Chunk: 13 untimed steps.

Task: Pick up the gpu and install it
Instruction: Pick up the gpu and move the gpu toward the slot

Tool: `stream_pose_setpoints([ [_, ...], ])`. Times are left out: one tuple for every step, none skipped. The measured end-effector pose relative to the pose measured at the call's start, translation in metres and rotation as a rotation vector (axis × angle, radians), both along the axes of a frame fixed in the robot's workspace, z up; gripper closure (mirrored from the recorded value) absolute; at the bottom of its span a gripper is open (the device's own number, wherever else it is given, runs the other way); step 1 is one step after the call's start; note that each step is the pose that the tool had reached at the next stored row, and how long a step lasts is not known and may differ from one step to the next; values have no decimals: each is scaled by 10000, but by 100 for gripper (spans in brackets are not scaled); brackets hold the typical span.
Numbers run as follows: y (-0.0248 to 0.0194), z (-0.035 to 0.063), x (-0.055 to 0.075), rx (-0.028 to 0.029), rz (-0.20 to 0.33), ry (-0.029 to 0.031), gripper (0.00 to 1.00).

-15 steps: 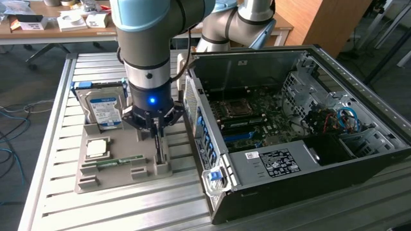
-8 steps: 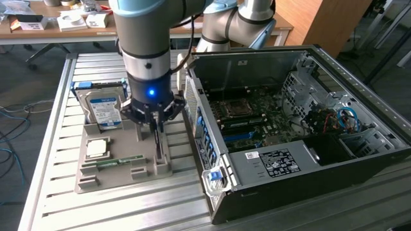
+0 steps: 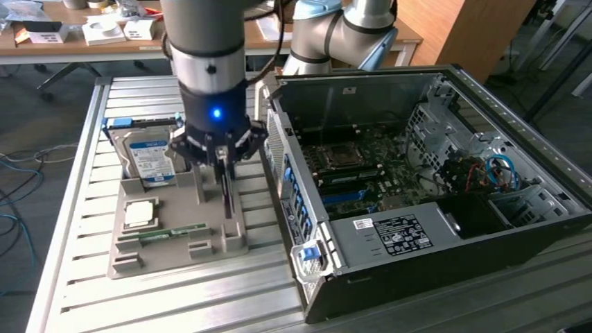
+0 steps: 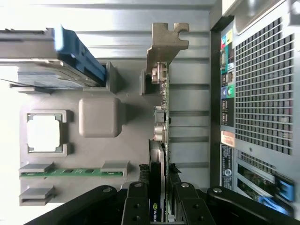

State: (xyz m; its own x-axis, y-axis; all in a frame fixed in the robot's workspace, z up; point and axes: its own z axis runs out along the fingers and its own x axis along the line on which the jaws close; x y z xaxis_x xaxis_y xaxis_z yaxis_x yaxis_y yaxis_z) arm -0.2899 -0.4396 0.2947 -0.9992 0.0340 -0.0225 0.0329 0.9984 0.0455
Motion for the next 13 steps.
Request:
stream_pose_setpoints([
  [0, 45, 0, 1, 0, -1, 73],
  [0, 89, 0, 2, 0, 0, 73],
  [0, 132, 0, 7, 1, 1, 73],
  [0, 179, 0, 16, 1, 1, 73],
  [0, 223, 1, 26, 1, 0, 73],
  [0, 268, 0, 31, 1, 0, 73],
  [0, 313, 0, 34, 1, 1, 73],
  [0, 357, 0, 38, 0, 0, 73],
  [0, 389, 0, 48, 0, 0, 73],
  [0, 412, 0, 54, 0, 1, 73],
  [0, 436, 0, 55, 1, 0, 73],
  [0, 461, 0, 55, 0, 1, 73],
  [0, 487, 0, 55, 0, 1, 73],
])
